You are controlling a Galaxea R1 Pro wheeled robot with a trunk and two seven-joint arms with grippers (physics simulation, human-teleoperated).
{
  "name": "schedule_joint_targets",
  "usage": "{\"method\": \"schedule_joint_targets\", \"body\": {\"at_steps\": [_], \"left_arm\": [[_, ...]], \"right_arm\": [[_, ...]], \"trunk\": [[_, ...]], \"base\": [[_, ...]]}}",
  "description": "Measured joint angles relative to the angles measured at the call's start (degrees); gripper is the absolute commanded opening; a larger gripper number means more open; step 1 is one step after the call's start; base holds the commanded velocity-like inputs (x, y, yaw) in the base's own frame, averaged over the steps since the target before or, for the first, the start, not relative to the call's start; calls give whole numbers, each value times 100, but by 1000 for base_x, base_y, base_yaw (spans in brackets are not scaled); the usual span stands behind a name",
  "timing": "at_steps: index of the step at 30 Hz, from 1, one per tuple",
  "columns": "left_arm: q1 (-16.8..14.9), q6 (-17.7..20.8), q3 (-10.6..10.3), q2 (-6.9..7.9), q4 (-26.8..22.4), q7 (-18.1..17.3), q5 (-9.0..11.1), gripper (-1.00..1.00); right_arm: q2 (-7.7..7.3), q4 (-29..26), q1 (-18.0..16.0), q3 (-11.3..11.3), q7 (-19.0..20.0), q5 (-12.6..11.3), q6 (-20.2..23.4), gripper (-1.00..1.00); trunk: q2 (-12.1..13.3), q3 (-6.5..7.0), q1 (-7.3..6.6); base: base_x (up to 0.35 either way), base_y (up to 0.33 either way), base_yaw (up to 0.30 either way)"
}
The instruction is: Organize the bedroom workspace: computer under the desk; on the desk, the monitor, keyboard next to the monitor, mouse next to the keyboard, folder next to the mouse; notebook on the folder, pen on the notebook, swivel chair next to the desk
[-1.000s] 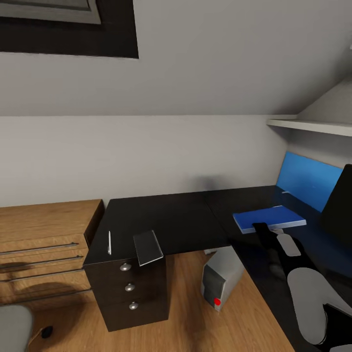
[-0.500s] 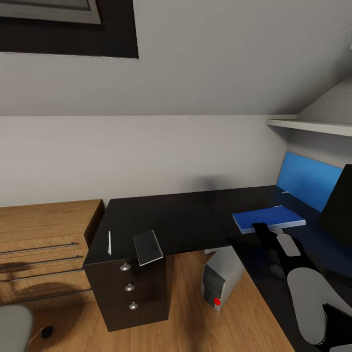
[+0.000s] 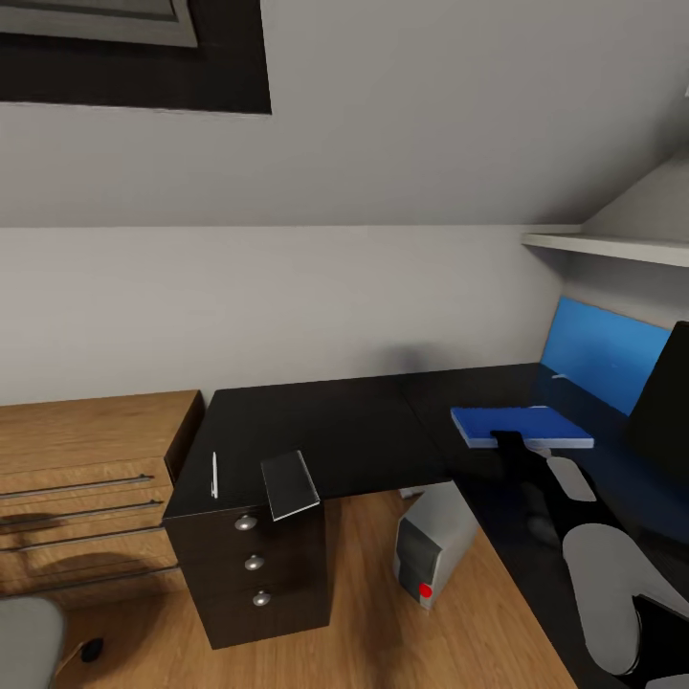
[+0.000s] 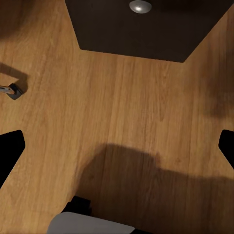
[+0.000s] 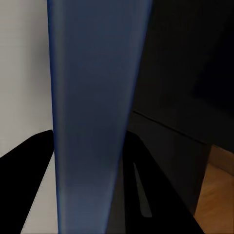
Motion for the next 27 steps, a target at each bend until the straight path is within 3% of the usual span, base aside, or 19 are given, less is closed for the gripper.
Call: {"method": "schedule_joint_targets", "body": {"at_steps": [12, 22, 27], "left_arm": [[0, 0, 0, 0, 0, 0, 0, 100], [0, -3, 0, 0, 0, -1, 0, 100], [0, -8, 0, 0, 0, -1, 0, 100]], "right_arm": [[-14, -73, 0, 1, 296, -28, 379, -100], [-14, -97, 0, 0, 330, -40, 404, -100], [-13, -92, 0, 1, 330, -41, 404, -100]], "trunk": [[0, 0, 0], [0, 0, 0], [-1, 0, -3]], "base": [[0, 0, 0], [3, 0, 0], [186, 0, 0]]}}
